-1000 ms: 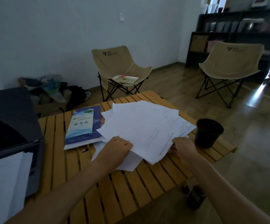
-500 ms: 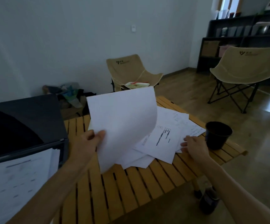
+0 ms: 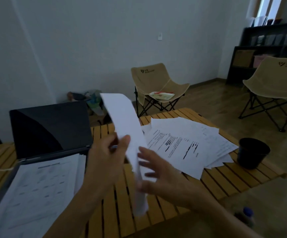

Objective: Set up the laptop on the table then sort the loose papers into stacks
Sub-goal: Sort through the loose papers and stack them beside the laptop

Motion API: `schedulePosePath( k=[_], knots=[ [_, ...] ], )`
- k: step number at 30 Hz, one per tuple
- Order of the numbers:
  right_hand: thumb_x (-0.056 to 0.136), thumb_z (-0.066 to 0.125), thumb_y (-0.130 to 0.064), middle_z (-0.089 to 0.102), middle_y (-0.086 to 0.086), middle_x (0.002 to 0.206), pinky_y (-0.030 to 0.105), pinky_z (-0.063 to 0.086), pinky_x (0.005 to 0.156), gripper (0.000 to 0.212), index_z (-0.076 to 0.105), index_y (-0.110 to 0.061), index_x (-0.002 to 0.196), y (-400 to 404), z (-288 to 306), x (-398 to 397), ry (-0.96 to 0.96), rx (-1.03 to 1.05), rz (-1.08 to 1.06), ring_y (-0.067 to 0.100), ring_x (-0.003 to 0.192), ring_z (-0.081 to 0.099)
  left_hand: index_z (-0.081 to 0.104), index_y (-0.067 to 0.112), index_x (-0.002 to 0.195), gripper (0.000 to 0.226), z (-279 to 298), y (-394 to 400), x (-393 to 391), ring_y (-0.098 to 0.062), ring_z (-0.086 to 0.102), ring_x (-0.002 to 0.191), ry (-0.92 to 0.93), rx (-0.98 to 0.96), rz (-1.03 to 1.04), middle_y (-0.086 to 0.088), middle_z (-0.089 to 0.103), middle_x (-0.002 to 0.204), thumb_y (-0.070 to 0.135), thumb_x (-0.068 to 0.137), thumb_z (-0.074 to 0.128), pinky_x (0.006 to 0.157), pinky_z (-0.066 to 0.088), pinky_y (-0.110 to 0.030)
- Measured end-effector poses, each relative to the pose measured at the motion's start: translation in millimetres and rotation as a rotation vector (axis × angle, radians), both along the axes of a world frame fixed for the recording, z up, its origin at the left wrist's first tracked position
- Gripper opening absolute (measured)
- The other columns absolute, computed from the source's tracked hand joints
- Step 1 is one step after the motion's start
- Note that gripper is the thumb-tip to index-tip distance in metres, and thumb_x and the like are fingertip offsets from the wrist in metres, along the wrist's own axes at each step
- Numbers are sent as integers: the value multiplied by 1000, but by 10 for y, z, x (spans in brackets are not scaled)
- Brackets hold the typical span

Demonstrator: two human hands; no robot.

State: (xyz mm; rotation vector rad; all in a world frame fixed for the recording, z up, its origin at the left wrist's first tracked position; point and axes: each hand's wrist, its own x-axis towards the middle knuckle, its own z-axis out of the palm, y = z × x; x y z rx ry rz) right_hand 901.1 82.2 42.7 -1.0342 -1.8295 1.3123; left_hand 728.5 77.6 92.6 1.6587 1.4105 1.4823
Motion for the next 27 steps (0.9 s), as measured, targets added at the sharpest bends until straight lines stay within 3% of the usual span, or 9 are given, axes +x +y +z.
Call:
schedulePosePath(
  k=[2,4,6,8,11,15,20,24,27],
  knots=[
    [81,77,-34,67,-12,119,35,57,91,57,54,-28,133,-69,-20,-65,157,-121,22,14,112,65,64,24,112,33,-12,28,107,-18,73,85,-168,-198,-288,2,73,101,43,94,44,71,60,-31],
    [93,64,-14,75,-3,104,38,59,85,21,70,-20,112,58,-128,6,172,-155,-313,21,98,71,64,17,117,35,-157,154,41,-19,72,94,-176,-317,-323,-2,70,112,38,100,41,81,59,-31],
    [96,56,-7,75,6,103,42,57,85,21,73,-13,106,248,-303,151,66,-289,-532,26,95,70,64,19,115,26,-427,296,-175,-13,67,101,88,-277,-173,2,64,122,30,101,45,79,55,-19],
    [94,57,-4,72,14,111,44,56,88,19,69,-6,109,381,-446,217,-13,-422,-541,31,97,68,58,24,124,26,-721,378,-402,-6,55,110,431,-268,-61,6,56,131,28,101,48,84,47,-13],
    [94,58,-3,68,15,115,30,55,72,19,64,-6,112,489,-636,141,-92,-463,-500,26,92,65,36,28,147,53,-1178,392,-553,-12,35,137,748,-395,-154,3,32,156,44,98,47,114,31,-30],
    [97,52,-5,63,6,99,15,48,59,12,62,-3,103,513,-705,59,-214,-467,-412,11,77,57,7,36,155,74,-1423,232,-475,-20,7,150,1103,-604,-192,5,-2,164,66,93,33,120,14,-43],
    [95,55,-5,67,5,116,27,57,85,32,60,-11,126,593,-684,240,-253,-241,-417,22,100,67,28,23,148,62,-1271,285,-491,-13,45,125,403,-463,-36,1,42,147,40,95,56,107,37,-32],
    [97,50,-2,73,2,114,38,56,90,30,69,-20,112,538,-781,404,-27,-332,-354,25,105,69,46,17,136,50,-1156,444,-591,-18,59,107,-136,-661,11,0,58,126,32,93,64,90,48,-29],
    [98,56,-9,73,6,110,41,58,90,18,68,-14,110,576,-834,379,-120,-341,-349,25,98,72,68,10,102,12,-1238,526,-680,-24,67,92,-195,-603,25,-8,70,103,17,94,62,77,57,-35]
  ],
)
